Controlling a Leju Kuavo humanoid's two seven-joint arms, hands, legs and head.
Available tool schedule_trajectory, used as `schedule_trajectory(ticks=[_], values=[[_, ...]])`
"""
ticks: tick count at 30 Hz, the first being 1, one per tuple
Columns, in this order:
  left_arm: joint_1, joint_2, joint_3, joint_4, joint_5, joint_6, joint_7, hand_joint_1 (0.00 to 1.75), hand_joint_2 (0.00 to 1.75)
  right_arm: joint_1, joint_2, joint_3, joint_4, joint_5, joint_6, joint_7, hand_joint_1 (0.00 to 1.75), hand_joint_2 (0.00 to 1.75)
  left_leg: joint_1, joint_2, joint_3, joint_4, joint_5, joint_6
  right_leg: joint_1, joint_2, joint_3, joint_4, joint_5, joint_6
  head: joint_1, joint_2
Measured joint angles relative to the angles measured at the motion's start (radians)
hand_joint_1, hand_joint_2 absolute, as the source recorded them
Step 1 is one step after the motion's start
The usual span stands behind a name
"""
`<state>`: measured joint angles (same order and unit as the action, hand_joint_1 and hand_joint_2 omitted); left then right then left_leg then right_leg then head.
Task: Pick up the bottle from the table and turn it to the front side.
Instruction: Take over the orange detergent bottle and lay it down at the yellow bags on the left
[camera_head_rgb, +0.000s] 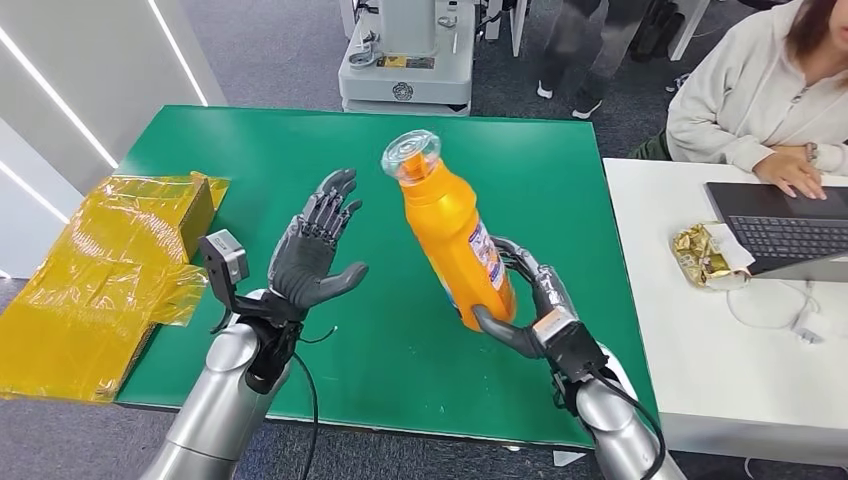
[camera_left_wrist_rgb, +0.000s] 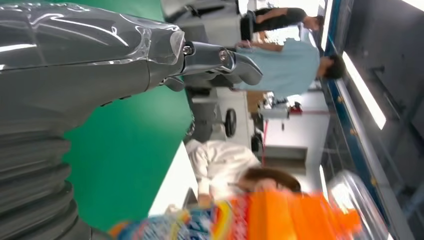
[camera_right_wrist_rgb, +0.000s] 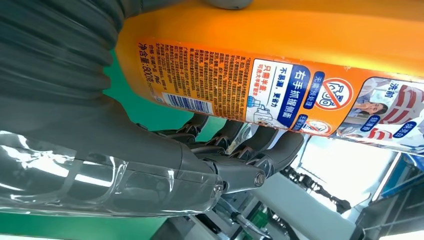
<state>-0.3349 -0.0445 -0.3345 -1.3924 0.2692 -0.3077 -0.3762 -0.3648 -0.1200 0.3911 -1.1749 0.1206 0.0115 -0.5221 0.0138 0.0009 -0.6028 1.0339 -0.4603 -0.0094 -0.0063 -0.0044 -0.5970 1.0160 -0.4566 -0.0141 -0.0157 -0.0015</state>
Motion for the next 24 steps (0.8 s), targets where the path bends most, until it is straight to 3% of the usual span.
schedule_trajectory(ticks=[10, 24], values=[[-0.064, 0.021, -0.012, -0.011, 0.202, -0.100, 0.148, 0.00, 1.75, -0.167, 0.043, 0.080, 0.228, 0.002, -0.001, -0.010, 1.75, 1.75, 0.000, 0.000, 0.000, 0.000, 0.001, -0.001, 0.000, 0.000, 0.000, 0.001, 0.001, 0.000, 0.000, 0.000], [-0.155, 0.023, -0.042, 0.053, 0.358, -0.163, 0.254, 0.00, 1.75, -0.257, 0.095, 0.138, 0.330, 0.005, -0.007, -0.003, 1.75, 1.75, 0.000, 0.000, 0.000, 0.000, 0.001, -0.001, 0.000, 0.000, -0.001, 0.001, 0.001, 0.000, 0.000, 0.000]])
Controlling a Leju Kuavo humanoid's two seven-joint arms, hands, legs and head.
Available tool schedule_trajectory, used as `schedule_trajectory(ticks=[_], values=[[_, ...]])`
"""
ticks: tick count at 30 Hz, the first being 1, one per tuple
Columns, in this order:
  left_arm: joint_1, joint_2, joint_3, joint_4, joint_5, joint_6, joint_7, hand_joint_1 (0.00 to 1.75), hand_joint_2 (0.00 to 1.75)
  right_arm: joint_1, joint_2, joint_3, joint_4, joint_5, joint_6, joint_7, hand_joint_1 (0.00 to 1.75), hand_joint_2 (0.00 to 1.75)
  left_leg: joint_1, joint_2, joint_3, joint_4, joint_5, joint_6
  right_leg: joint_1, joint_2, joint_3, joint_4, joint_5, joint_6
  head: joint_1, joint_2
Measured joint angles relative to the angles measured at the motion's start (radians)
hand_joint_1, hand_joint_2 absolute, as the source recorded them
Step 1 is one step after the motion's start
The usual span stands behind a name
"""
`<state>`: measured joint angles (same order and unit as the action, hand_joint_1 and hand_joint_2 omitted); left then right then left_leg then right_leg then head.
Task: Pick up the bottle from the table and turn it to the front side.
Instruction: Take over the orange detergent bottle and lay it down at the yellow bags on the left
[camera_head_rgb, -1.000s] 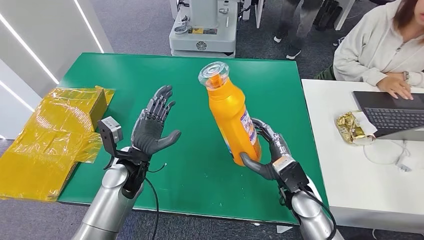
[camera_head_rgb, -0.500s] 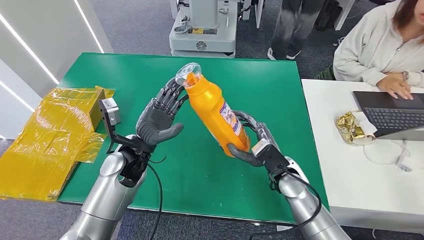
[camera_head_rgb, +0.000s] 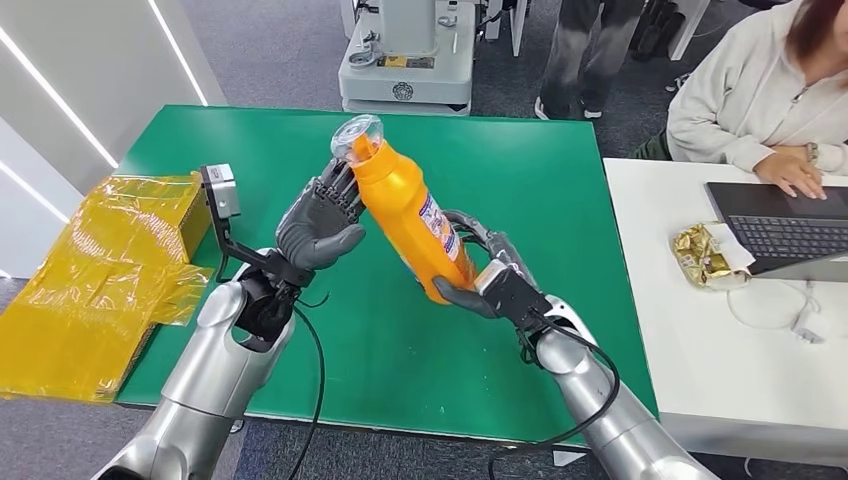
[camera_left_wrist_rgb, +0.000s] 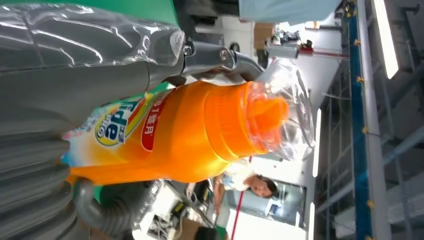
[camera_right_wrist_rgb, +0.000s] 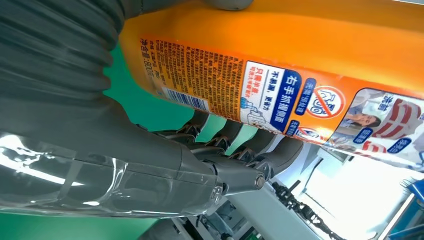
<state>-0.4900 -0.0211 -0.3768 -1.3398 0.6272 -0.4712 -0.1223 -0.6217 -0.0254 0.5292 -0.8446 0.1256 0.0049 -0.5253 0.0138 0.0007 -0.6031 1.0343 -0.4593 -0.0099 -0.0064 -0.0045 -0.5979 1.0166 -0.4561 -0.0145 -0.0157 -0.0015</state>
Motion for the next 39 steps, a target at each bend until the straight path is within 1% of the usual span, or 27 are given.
schedule_trajectory(ticks=[3, 6, 9, 13, 17, 21, 29, 32, 33, 34, 36, 37, 38, 39], values=[[-0.034, -0.010, -0.018, 0.039, 0.032, 0.003, -0.001, 0.00, 1.75, -0.006, 0.008, 0.010, -0.005, 0.012, -0.026, 0.009, 1.75, 1.75, 0.000, 0.000, 0.000, 0.000, 0.000, 0.000, 0.000, 0.000, 0.000, 0.000, 0.000, 0.000, 0.000, 0.000], [-0.061, -0.018, -0.039, 0.082, 0.005, 0.034, -0.032, 0.00, 1.75, -0.004, 0.009, 0.022, -0.024, 0.029, -0.048, 0.021, 1.75, 1.75, 0.000, 0.000, 0.000, 0.000, 0.000, 0.000, 0.000, 0.001, 0.000, 0.000, 0.000, 0.000, 0.000, 0.000], [-0.087, -0.022, -0.047, 0.126, -0.001, 0.054, -0.042, 0.00, 1.75, 0.001, 0.009, 0.032, -0.041, 0.035, -0.054, 0.027, 1.75, 1.75, 0.000, 0.000, 0.000, 0.000, 0.000, 0.000, 0.000, 0.001, -0.001, 0.000, 0.000, 0.000, 0.000, 0.000], [-0.113, -0.027, -0.052, 0.177, -0.008, 0.052, -0.045, 0.00, 1.75, 0.012, 0.009, 0.036, -0.053, 0.037, -0.063, 0.038, 1.75, 1.75, 0.000, 0.000, 0.000, 0.000, 0.000, 0.000, 0.000, 0.001, -0.001, 0.000, 0.000, 0.000, 0.000, 0.000], [-0.127, -0.033, -0.068, 0.201, -0.029, 0.056, -0.047, 0.00, 1.75, 0.038, 0.009, 0.036, -0.075, 0.052, -0.070, 0.051, 1.75, 1.75, 0.000, 0.000, 0.000, 0.000, 0.000, 0.000, 0.000, 0.001, -0.001, 0.000, 0.000, 0.000, 0.000, 0.000], [-0.128, -0.037, -0.076, 0.209, -0.026, 0.060, -0.047, 1.75, 1.75, 0.058, 0.009, 0.034, -0.093, 0.064, -0.069, 0.057, 1.75, 1.75, 0.000, 0.000, 0.000, 0.000, 0.000, 0.000, 0.000, 0.001, -0.001, 0.000, 0.000, 0.000, 0.000, 0.000], [-0.123, -0.043, -0.080, 0.210, -0.022, 0.072, -0.047, 1.75, 1.75, 0.074, 0.004, 0.018, -0.106, 0.072, -0.066, 0.062, 1.75, 1.75, 0.000, 0.000, 0.000, 0.000, 0.000, 0.000, 0.000, 0.001, -0.001, 0.000, 0.000, 0.000, 0.000, 0.000], [-0.122, -0.043, -0.081, 0.210, -0.020, 0.075, -0.047, 1.75, 1.75, 0.077, 0.003, 0.015, -0.108, 0.072, -0.066, 0.061, 1.70, 1.75, 0.000, 0.000, 0.000, 0.000, 0.000, 0.000, 0.000, 0.001, -0.001, 0.000, 0.000, 0.000, 0.000, 0.000], [-0.121, -0.044, -0.081, 0.210, -0.020, 0.077, -0.047, 1.75, 1.75, 0.078, 0.003, 0.015, -0.109, 0.072, -0.066, 0.061, 1.64, 1.75, 0.000, 0.000, 0.000, 0.000, 0.000, 0.000, 0.000, 0.001, -0.001, 0.000, 0.000, 0.000, 0.000, 0.000], [-0.121, -0.044, -0.081, 0.210, -0.019, 0.079, -0.047, 1.75, 1.75, 0.079, 0.003, 0.014, -0.109, 0.073, -0.065, 0.061, 1.47, 1.75, 0.000, 0.000, 0.000, 0.000, 0.000, 0.000, 0.000, 0.001, -0.001, 0.000, 0.000, 0.000, 0.000, 0.000], [-0.119, -0.046, -0.081, 0.210, -0.019, 0.084, -0.048, 1.75, 1.75, 0.083, 0.003, 0.013, -0.110, 0.073, -0.065, 0.060, 0.62, 1.75, 0.000, 0.000, 0.000, 0.000, 0.000, 0.000, 0.000, 0.001, -0.001, 0.000, 0.000, 0.000, 0.000, 0.000], [-0.119, -0.046, -0.081, 0.210, -0.024, 0.088, -0.050, 1.75, 1.75, 0.085, 0.003, 0.013, -0.110, 0.074, -0.065, 0.059, 0.25, 1.75, 0.000, 0.000, 0.000, 0.000, 0.000, 0.000, 0.000, 0.001, -0.001, 0.000, 0.000, 0.000, 0.000, 0.000], [-0.118, -0.046, -0.082, 0.210, -0.036, 0.097, -0.057, 1.75, 1.75, 0.089, 0.003, 0.012, -0.111, 0.074, -0.065, 0.057, 0.00, 1.75, 0.000, 0.000, 0.000, 0.000, 0.000, 0.000, 0.000, 0.001, -0.001, 0.000, 0.000, 0.000, 0.000, 0.000], [-0.118, -0.046, -0.082, 0.210, -0.063, 0.116, -0.070, 1.75, 1.75, 0.094, 0.001, 0.012, -0.113, 0.074, -0.065, 0.056, 0.00, 1.75, 0.000, 0.000, 0.000, 0.000, 0.000, 0.000, 0.000, 0.001, -0.001, 0.000, 0.000, 0.000, 0.000, 0.000]])
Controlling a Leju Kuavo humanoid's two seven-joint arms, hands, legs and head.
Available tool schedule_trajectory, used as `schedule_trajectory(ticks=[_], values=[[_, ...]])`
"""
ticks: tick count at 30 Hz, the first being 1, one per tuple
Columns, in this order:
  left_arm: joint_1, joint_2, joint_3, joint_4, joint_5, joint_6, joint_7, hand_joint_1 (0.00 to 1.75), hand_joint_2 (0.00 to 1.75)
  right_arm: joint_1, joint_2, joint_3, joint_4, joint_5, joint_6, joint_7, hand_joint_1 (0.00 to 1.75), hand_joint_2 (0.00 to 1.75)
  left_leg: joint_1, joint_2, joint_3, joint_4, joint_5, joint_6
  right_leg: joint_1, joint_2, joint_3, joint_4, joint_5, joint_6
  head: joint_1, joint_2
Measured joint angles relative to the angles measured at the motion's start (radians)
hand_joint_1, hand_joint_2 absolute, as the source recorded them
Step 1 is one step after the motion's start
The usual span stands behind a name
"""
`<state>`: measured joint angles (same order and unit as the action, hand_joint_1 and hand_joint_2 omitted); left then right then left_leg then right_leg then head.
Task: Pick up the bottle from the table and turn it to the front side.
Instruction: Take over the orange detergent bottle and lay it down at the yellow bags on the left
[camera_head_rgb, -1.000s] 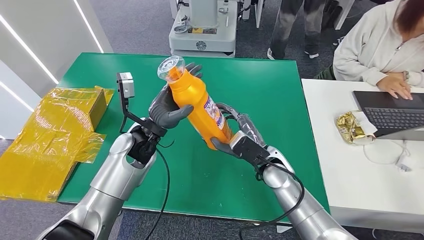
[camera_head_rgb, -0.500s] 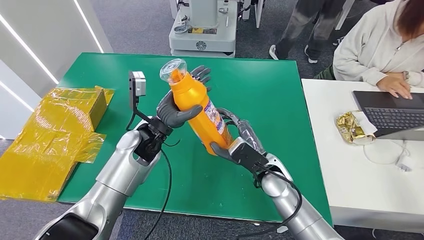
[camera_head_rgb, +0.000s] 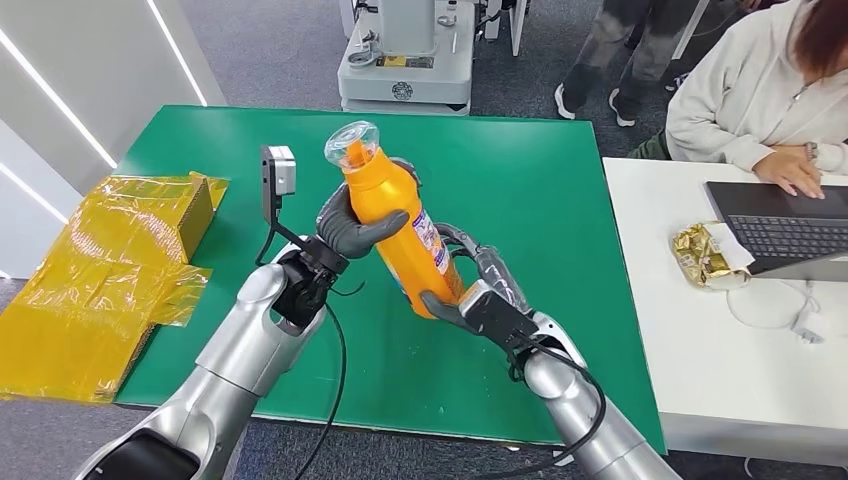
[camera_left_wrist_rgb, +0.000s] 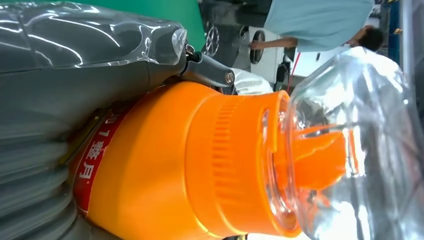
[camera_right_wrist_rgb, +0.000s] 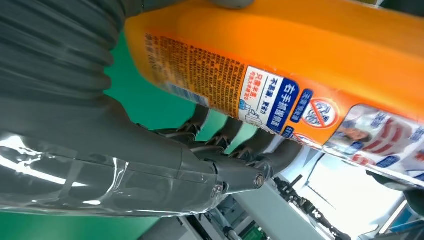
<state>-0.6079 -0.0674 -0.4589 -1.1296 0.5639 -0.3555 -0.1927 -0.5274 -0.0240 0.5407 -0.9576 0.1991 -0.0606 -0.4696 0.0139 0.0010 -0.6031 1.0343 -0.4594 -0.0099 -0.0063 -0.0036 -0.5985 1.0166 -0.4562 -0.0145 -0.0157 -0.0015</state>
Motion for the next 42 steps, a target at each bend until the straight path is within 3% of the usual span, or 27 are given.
schedule_trajectory(ticks=[4, 8, 17, 24, 35, 39, 42], values=[[-0.001, 0.010, -0.001, -0.009, -0.298, 0.169, -0.098, 1.75, 1.75, 0.035, -0.018, -0.013, -0.024, -0.007, 0.005, -0.004, 0.00, 1.75, 0.000, 0.000, 0.000, 0.000, 0.000, 0.000, 0.000, 0.000, 0.000, 0.000, 0.000, 0.000, 0.000, 0.000], [-0.008, 0.021, -0.001, -0.023, -0.560, 0.291, -0.127, 1.75, 1.75, 0.073, -0.040, -0.026, -0.062, -0.012, 0.019, -0.006, 0.00, 1.75, 0.000, 0.000, 0.000, 0.000, 0.000, 0.000, 0.000, 0.000, 0.000, 0.000, 0.000, 0.000, 0.000, 0.000], [-0.018, 0.045, -0.001, -0.024, -0.931, 0.472, -0.125, 1.75, 1.75, 0.167, -0.083, -0.079, -0.144, -0.056, 0.014, -0.024, 0.00, 1.75, 0.000, 0.000, 0.000, 0.000, 0.000, 0.000, 0.000, 0.000, 0.000, 0.000, 0.000, 0.000, 0.000, 0.000], [-0.022, 0.087, 0.000, -0.024, -1.479, 0.696, -0.032, 1.75, 1.75, 0.276, -0.095, -0.165, -0.288, -0.005, -0.016, -0.017, 0.00, 1.75, 0.000, 0.000, 0.000, 0.000, 0.000, 0.000, 0.000, 0.000, 0.000, 0.000, 0.000, 0.000, 0.000, 0.000], [0.000, 0.133, 0.016, -0.026, -2.002, 0.741, 0.095, 1.75, 1.75, 0.416, -0.096, -0.317, -0.533, 0.015, -0.066, -0.010, 0.00, 1.75, 0.000, 0.000, -0.001, 0.000, 0.000, 0.000, 0.000, 0.000, 0.000, 0.000, 0.000, 0.000, 0.000, 0.000], [0.045, 0.168, 0.035, -0.037, -2.067, 0.737, 0.139, 1.75, 1.75, 0.464, -0.094, -0.369, -0.599, 0.017, -0.070, -0.020, 0.00, 1.75, 0.000, 0.000, -0.001, -0.001, -0.001, 0.000, 0.000, 0.000, 0.000, 0.000, -0.001, 0.000, 0.000, 0.000], [0.100, 0.232, 0.039, -0.061, -2.071, 0.730, 0.243, 1.75, 1.75, 0.510, -0.087, -0.410, -0.652, 0.017, -0.074, -0.027, 0.00, 1.75, 0.000, 0.003, 0.000, -0.002, -0.001, -0.001, 0.000, 0.003, -0.001, 0.000, -0.001, 0.000, 0.000, 0.000]])
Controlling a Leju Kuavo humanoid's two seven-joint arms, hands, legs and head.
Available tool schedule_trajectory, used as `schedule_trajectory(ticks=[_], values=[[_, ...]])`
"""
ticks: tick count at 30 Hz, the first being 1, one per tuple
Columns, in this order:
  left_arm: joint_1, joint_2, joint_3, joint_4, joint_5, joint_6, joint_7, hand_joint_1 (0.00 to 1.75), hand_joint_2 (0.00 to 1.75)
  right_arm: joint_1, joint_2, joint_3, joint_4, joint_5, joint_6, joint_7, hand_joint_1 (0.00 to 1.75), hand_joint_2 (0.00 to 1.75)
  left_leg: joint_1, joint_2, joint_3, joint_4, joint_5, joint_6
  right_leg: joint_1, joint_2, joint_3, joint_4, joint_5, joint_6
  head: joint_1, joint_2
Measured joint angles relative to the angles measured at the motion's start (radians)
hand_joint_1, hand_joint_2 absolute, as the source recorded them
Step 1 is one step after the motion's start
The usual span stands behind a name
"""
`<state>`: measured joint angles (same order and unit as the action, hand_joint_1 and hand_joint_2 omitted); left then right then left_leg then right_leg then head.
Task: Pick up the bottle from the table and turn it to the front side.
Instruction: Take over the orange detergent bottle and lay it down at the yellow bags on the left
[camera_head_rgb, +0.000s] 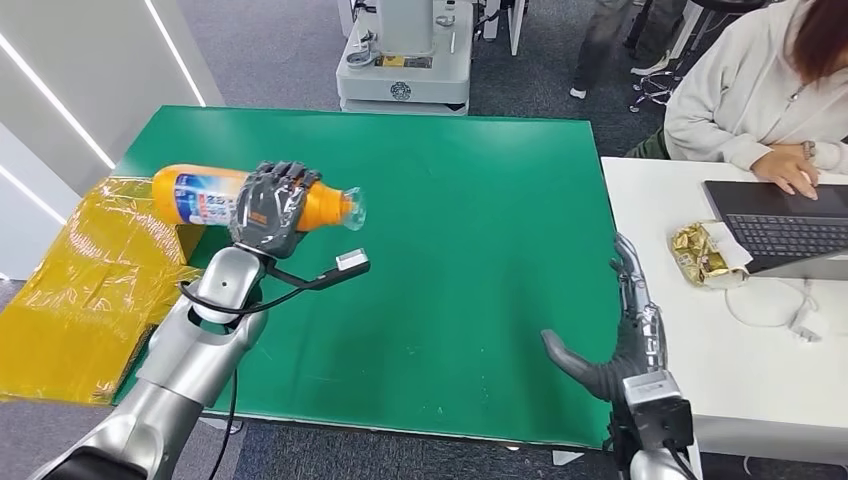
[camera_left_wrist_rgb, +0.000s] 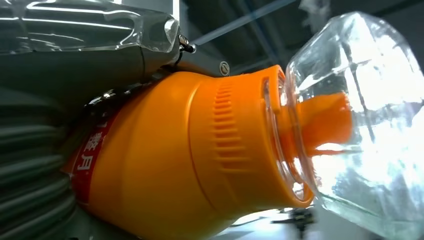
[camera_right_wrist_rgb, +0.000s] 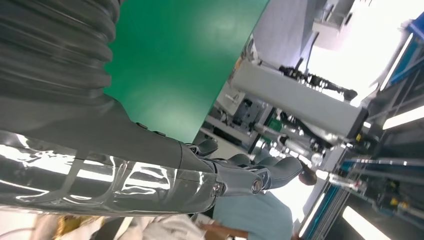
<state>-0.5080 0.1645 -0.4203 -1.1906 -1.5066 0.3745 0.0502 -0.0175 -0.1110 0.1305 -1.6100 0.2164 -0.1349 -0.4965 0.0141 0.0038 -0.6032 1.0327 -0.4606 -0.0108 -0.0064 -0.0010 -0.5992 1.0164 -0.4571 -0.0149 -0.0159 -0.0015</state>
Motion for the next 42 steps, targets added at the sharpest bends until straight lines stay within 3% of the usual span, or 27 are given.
schedule_trajectory(ticks=[3, 8, 12, 16, 22, 26, 29, 36, 42], values=[[0.062, 0.084, -0.013, -0.033, 0.000, -0.015, 0.125, 1.75, 1.75, 0.051, 0.002, -0.044, -0.041, -0.004, 0.001, -0.013, 0.00, 1.75, 0.000, 0.001, 0.000, -0.001, 0.000, 0.000, 0.000, 0.001, -0.001, 0.000, -0.001, 0.000, 0.000, 0.000], [0.130, 0.195, -0.055, -0.087, -0.001, -0.027, 0.228, 1.75, 1.75, 0.106, 0.004, -0.093, -0.075, -0.010, 0.000, -0.038, 0.00, 1.75, 0.000, 0.000, 0.000, -0.001, 0.000, 0.000, 0.001, 0.000, -0.001, 0.000, -0.002, -0.001, 0.000, 0.000], [0.139, 0.259, -0.091, -0.110, -0.001, -0.027, 0.232, 1.75, 1.75, 0.150, 0.010, -0.120, -0.107, -0.011, -0.017, -0.051, 0.00, 1.75, 0.000, 0.000, -0.001, -0.001, 0.000, 0.000, 0.000, -0.001, -0.001, 0.000, -0.002, -0.001, 0.000, 0.000], [0.138, 0.292, -0.111, -0.110, -0.001, -0.021, 0.193, 1.75, 1.75, 0.176, 0.019, -0.136, -0.135, -0.011, -0.024, -0.052, 0.00, 1.75, 0.000, 0.000, 0.000, -0.001, 0.000, 0.000, 0.000, 0.000, -0.001, 0.000, -0.002, -0.001, 0.000, 0.000], [0.134, 0.299, -0.124, -0.098, -0.001, -0.017, 0.128, 1.75, 1.75, 0.190, 0.027, -0.145, -0.157, -0.009, -0.032, -0.052, 0.00, 1.75, 0.000, 0.000, 0.000, -0.001, 0.000, 0.000, 0.000, 0.000, -0.001, 0.000, -0.002, -0.001, 0.000, 0.000], [0.131, 0.256, -0.086, -0.045, 0.004, -0.023, -0.025, 1.75, 1.75, 0.209, 0.028, -0.146, -0.179, -0.005, -0.032, -0.053, 0.00, 1.75, 0.000, 0.000, 0.000, -0.001, 0.000, 0.000, 0.000, -0.001, -0.001, 0.000, -0.002, -0.001, 0.000, 0.000], [0.128, 0.219, -0.040, 0.001, 0.025, -0.047, -0.085, 1.75, 1.75, 0.228, 0.027, -0.149, -0.201, -0.014, -0.021, -0.057, 0.00, 1.75, 0.000, 0.001, 0.000, -0.001, 0.000, 0.000, 0.000, 0.000, -0.001, 0.000, -0.002, -0.001, 0.000, 0.000], [0.121, 0.175, 0.066, 0.093, 0.126, -0.159, -0.134, 1.75, 1.75, 0.224, 0.025, -0.153, -0.220, -0.006, 0.030, -0.059, 0.00, 1.75, 0.000, 0.001, 0.000, -0.001, 0.000, 0.000, 0.000, 0.000, -0.001, 0.000, -0.001, -0.002, 0.000, 0.000], [0.122, 0.148, 0.122, 0.143, 0.118, -0.195, -0.108, 1.75, 1.75, 0.195, 0.025, -0.153, -0.219, 0.008, 0.053, -0.059, 0.00, 1.75, 0.000, 0.000, 0.000, -0.001, 0.000, 0.000, 0.000, 0.000, -0.001, 0.000, -0.001, -0.002, 0.000, 0.000]])
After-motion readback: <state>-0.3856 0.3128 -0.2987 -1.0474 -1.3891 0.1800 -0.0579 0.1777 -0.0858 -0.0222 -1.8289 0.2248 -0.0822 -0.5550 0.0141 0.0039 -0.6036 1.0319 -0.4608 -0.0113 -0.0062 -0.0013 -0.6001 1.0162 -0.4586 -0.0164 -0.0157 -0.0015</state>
